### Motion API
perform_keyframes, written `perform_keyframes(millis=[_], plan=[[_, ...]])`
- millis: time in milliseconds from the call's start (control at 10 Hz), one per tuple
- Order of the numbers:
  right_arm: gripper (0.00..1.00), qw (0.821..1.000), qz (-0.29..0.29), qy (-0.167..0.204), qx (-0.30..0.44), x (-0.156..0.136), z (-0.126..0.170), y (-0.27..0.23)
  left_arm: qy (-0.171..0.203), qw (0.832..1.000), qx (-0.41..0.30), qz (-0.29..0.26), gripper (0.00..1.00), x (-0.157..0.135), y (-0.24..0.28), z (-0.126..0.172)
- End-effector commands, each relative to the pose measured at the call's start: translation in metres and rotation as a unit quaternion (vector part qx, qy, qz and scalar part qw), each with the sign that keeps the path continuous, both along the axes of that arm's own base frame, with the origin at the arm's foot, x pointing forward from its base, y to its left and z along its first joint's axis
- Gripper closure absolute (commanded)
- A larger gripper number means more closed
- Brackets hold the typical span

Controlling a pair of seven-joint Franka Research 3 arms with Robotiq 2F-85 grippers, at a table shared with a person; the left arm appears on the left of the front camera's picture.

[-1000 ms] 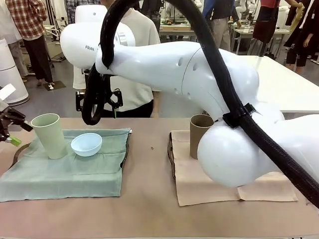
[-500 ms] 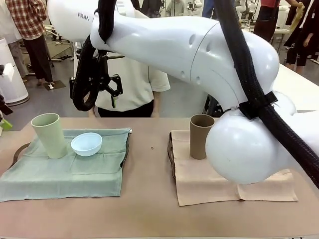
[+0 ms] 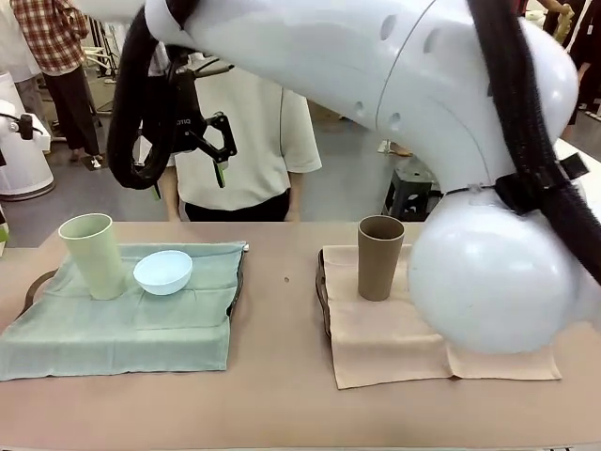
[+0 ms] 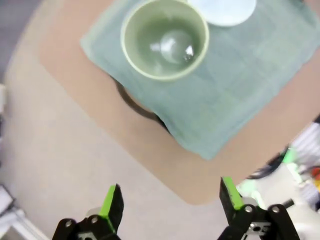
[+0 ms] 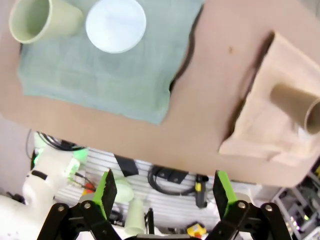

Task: Set up a tray with a mat and arrange the tableware.
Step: Place the Picnic Bowl and Reusable plastic cup back onto the Handle tray in front of the human's position.

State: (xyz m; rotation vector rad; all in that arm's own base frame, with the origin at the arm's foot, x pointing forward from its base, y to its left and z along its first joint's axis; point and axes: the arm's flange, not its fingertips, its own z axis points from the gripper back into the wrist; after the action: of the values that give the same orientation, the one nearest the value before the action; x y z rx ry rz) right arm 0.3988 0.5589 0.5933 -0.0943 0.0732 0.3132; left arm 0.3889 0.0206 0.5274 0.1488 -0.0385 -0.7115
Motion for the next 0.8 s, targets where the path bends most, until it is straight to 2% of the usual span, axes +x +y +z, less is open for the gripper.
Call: perform_keyframes(millis=[0, 100, 200, 300, 700], plan=[[0.01, 1.0, -0.021, -0.015, -0.008, -0.077, -0.071, -0.1, 0.03, 0.997, -0.062, 0.027, 0.0, 0.009, -0.005, 0.018], [0.01, 1.0, -0.01, -0.016, -0.001, -0.071, -0.076, -0.102, 0.029, 0.994, -0.096, 0.032, 0.0, 0.011, -0.003, 0.025], [0.01, 1.0, -0.007, 0.003, -0.008, -0.008, 0.005, -0.001, 0.03, 0.993, -0.108, 0.038, 0.0, 0.01, 0.003, 0.027], [0.01, 1.0, -0.007, 0.003, -0.008, -0.008, 0.005, -0.001, 0.03, 0.998, -0.046, 0.02, 0.0, 0.002, -0.005, 0.015], [0.01, 1.0, -0.007, 0.003, -0.008, -0.008, 0.005, -0.001, 0.03, 0.998, -0.046, 0.02, 0.0, 0.002, -0.005, 0.015]])
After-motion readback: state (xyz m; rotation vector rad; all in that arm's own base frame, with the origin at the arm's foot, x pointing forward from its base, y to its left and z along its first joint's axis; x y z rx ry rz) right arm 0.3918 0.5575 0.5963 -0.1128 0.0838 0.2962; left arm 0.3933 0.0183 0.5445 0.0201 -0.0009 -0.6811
